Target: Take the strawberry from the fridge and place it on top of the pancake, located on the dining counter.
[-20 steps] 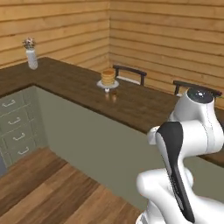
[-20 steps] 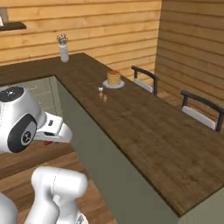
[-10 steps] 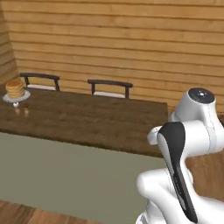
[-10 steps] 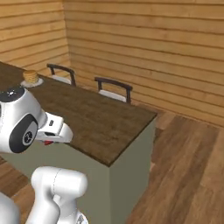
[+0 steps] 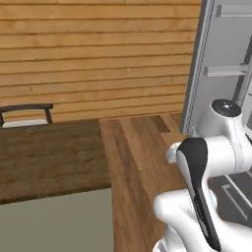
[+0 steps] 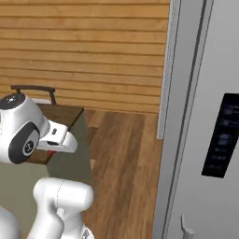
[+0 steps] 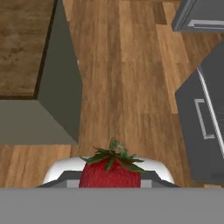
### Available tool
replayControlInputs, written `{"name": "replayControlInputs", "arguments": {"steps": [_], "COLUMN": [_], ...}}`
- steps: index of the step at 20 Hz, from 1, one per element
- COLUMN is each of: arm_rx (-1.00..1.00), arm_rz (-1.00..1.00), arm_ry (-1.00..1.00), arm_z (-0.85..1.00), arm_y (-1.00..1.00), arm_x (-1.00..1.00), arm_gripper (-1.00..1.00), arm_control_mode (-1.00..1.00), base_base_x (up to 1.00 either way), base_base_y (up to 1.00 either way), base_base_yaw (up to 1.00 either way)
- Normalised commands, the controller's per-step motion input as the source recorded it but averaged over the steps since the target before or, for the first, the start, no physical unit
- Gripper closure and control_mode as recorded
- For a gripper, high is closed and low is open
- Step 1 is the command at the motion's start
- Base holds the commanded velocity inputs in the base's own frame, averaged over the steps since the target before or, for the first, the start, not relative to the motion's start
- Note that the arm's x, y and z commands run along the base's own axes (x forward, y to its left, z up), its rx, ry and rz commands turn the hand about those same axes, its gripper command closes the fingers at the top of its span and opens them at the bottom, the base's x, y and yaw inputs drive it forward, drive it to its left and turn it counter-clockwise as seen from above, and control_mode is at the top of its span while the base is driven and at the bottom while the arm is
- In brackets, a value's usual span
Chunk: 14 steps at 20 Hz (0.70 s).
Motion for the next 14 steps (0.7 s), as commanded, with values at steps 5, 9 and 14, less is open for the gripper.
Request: {"name": "replayControlInputs", "arguments": {"steps": [5, 9, 14], "arm_rx": [0.00, 0.00, 0.00], "arm_rz": [0.00, 0.00, 0.00], "arm_ry": [0.00, 0.00, 0.00], "arm_z": [0.00, 0.00, 0.00], "arm_y": [0.00, 0.00, 0.00], "arm_x": [0.00, 0.00, 0.00], "arm_gripper": [1.00, 1.00, 1.00], "arm_control_mode": [1.00, 1.00, 1.00], "base_base_x": [0.66, 0.79, 0.99], "base_base_y": [-0.02, 0.00, 0.00], "base_base_yaw": [-0.16, -0.02, -0.04]}}
